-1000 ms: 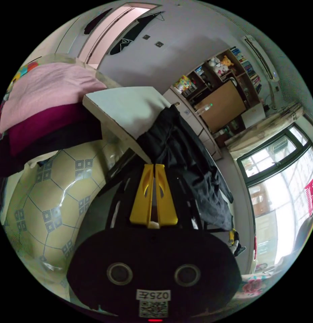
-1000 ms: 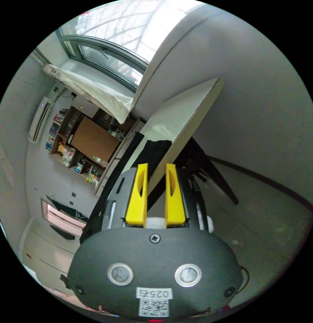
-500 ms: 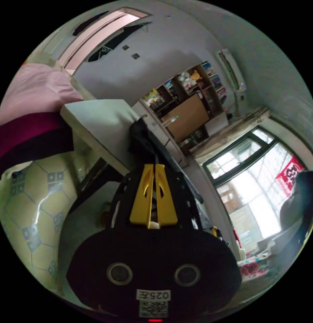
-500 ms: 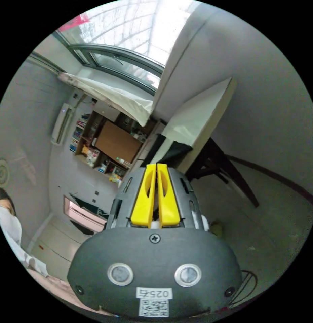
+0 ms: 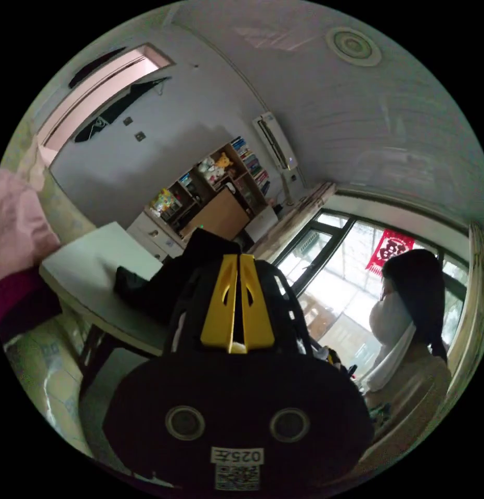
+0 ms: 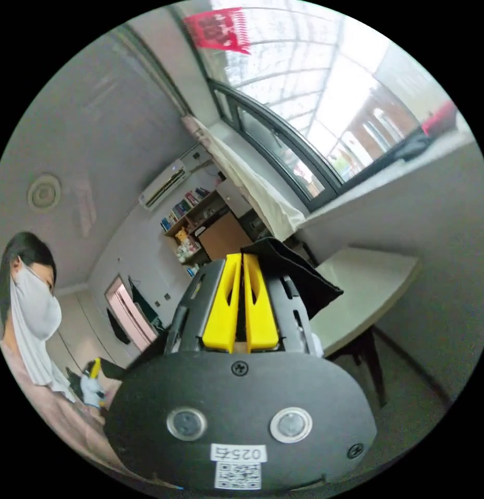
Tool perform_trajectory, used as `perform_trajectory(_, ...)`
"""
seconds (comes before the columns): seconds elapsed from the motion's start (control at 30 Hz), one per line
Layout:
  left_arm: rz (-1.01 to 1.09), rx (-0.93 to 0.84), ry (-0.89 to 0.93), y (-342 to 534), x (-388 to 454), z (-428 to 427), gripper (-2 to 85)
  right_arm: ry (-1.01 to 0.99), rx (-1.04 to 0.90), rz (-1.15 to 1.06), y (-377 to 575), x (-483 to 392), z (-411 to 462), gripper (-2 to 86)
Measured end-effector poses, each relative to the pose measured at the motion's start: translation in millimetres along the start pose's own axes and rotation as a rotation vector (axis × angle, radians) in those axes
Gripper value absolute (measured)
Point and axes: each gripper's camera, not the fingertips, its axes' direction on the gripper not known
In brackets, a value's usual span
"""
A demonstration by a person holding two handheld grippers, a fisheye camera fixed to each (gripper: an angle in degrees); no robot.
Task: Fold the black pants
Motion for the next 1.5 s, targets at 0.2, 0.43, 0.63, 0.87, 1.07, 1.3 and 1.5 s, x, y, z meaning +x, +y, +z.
perform_trajectory(0.2, -0.098, -0.171, -0.14, -54, -57, 94, -0.9, 0.14, -0.297, -0.25, -63, -22, 178, -0.8)
perform_trajectory(0.43, -0.366, -0.437, -0.406, -6, -188, 203, -0.9, 0.361, -0.939, -0.298, 5, 47, 456, -0.8)
perform_trajectory(0.63, -0.344, -0.417, -0.392, 6, -191, 202, -0.9, 0.415, -0.911, -0.36, 17, 29, 482, -0.8)
perform_trajectory(0.87, -0.205, -0.382, -0.377, 10, -162, 195, -0.9, 0.322, -0.71, -0.445, -47, -29, 434, -0.7)
perform_trajectory(1.07, -0.289, -0.384, -0.382, 29, -206, 217, -0.9, 0.321, -0.952, -0.472, -62, -22, 534, 0.3)
perform_trajectory(1.3, -0.276, -0.331, -0.503, 55, -218, 226, 2.4, 0.381, -1.077, -0.238, -41, 54, 601, 10.7)
perform_trajectory(1.5, 0.132, -0.532, -0.457, 114, -104, 295, 2.9, 0.038, -0.929, -0.102, -78, 85, 530, 12.3)
